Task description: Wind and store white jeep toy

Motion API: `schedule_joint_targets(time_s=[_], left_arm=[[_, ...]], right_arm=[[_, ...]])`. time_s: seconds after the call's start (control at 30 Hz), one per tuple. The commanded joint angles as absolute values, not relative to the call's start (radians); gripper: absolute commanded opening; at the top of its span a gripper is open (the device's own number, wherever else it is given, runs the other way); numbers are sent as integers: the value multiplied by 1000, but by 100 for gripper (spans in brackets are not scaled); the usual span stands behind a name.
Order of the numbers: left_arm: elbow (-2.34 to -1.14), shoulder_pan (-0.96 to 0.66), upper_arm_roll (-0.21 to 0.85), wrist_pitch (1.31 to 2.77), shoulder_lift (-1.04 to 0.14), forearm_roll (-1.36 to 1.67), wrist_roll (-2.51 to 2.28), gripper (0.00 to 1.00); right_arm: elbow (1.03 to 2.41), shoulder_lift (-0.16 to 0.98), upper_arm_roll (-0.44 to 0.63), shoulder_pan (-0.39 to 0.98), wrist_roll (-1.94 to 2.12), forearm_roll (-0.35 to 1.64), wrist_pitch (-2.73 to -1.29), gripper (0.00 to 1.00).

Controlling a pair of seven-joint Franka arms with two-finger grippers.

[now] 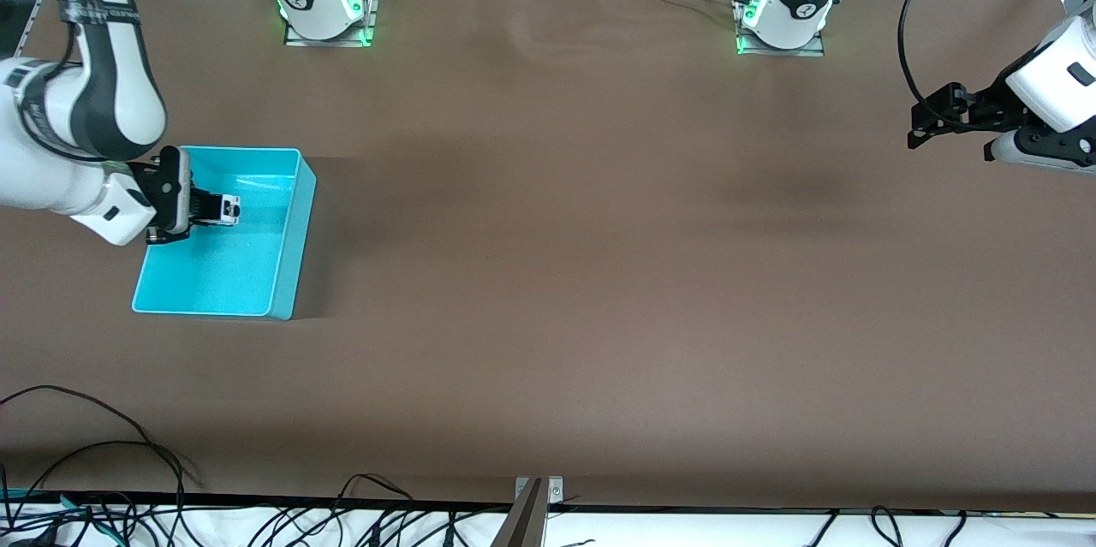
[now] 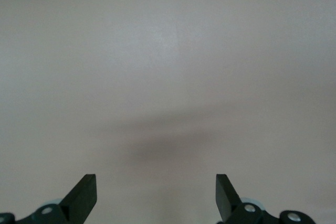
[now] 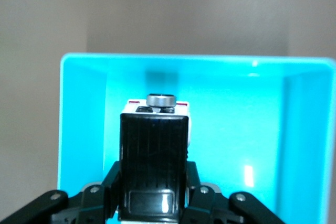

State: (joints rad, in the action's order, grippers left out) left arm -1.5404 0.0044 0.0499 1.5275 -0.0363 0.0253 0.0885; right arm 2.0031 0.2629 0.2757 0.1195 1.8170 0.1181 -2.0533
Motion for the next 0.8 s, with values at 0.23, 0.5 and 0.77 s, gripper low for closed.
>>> schedule_joint_targets(time_s=[0.23,0.5,0.77], left_arm=[[-1523,14,48,1505,-34,57,84,100],[-1491,14,46,1505,-34,55,84,100],[-1488,14,48,1505,-34,55,84,100]], right_arm=[[2235,218,278,123,1853,163,-2270,26],[2307,233,278,120,1855,167,-2379,29],[2309,261,278,118,1855,170,-2387,37]])
